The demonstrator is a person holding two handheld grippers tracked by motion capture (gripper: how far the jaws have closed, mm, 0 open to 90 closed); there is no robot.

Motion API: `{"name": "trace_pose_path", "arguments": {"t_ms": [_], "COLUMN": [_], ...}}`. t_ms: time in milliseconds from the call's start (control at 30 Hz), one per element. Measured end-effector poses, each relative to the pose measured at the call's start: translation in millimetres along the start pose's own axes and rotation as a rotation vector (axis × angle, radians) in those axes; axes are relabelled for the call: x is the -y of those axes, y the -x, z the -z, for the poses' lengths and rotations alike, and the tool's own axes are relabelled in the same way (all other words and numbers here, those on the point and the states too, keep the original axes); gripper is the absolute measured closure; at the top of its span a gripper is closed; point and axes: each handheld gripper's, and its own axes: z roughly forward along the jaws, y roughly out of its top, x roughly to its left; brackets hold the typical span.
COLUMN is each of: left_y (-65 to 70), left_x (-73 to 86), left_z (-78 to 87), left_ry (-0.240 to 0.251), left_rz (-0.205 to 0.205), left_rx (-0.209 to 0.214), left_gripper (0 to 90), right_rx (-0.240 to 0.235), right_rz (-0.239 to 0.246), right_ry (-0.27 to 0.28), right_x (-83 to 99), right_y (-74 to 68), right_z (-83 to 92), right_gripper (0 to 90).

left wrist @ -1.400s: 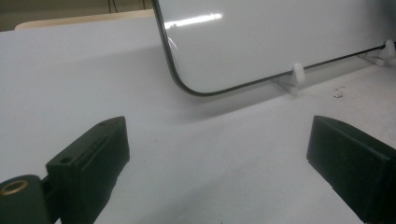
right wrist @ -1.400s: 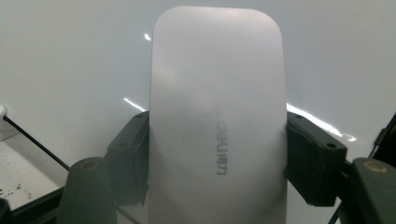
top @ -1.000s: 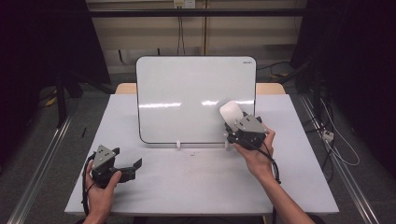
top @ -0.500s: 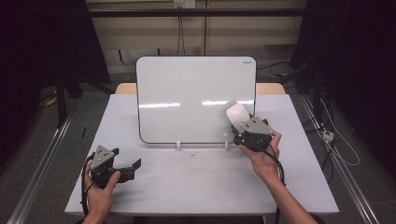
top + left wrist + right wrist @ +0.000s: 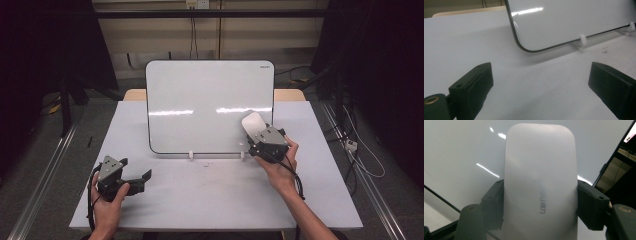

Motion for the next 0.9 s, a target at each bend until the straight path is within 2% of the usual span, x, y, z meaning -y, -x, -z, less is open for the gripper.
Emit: {"name": "trace_pose_path", "arguments": {"t_ms": [300, 367, 433, 633, 900], "left_y": [2.2, 2.3, 3.0, 0.8, 1.3], "left_x": [-1.8, -2.0, -2.1, -1.9, -2.3], "left_z": [0.0, -0.7, -1.1, -0.6, -0.6], "left_ry": [0.012, 0.005, 0.009, 0.011, 0.004], "left_rz": [-0.005, -0.011, -0.01, -0.006, -0.001], "left_rx": [0.002, 0.002, 0.001, 0.003, -0.003], "left_gripper": [5.9, 5.9, 5.9, 5.9, 5.9], "right_rx": [0.015, 0.01, 0.028, 0.031, 0.004], "right_rz": [0.009, 0.019, 0.042, 0.048, 0.014], "right_ry": [-0.024, -0.037, -0.041, -0.052, -0.054], "right_x": [3.2, 4.1, 4.9, 4.1, 5.5], "right_y": [-2.2, -5.7, -8.8, -9.1, -6.6], "right_z": [-8.5, -11.6, -13.7, -14.3, -14.2], "right_gripper": [31.8, 31.7, 31.8, 31.6, 30.6]}}
